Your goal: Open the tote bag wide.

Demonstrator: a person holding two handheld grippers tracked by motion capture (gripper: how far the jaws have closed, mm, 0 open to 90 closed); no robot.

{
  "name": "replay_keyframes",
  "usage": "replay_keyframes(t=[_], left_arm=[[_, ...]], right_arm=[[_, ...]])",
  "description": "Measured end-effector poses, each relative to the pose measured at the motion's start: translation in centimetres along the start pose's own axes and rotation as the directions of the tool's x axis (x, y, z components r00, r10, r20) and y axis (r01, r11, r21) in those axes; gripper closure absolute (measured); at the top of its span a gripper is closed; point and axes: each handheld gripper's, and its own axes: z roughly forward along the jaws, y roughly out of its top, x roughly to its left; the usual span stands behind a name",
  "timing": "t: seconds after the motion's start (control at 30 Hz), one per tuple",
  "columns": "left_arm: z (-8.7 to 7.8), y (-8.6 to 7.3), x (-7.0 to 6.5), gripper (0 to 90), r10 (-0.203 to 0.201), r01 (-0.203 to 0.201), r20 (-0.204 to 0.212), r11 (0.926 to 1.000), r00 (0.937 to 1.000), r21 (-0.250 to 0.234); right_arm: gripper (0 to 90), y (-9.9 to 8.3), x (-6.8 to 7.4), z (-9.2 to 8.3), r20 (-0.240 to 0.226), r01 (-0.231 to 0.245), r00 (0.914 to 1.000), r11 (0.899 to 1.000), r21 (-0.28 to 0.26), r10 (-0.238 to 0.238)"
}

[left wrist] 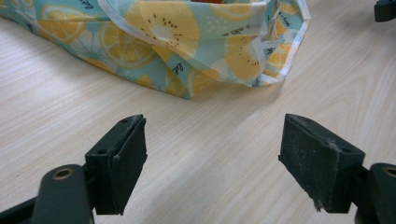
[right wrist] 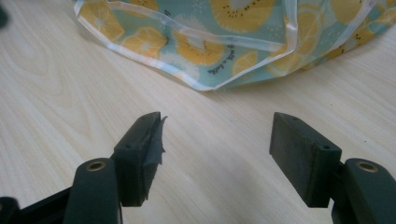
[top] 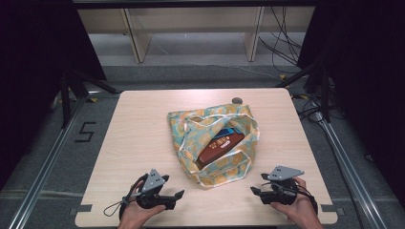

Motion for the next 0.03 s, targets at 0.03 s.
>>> replay_keyframes(t=[0.03], left_arm=[[-0.14, 0.02, 0.19, 22.0, 0.019, -0.019, -0.003, 0.9996, 0.9998, 0.022]], right_arm=[[35.5, -0.02, -0.04, 0.05, 0.001, 0.003, 1.0, 1.0, 0.005, -0.003]])
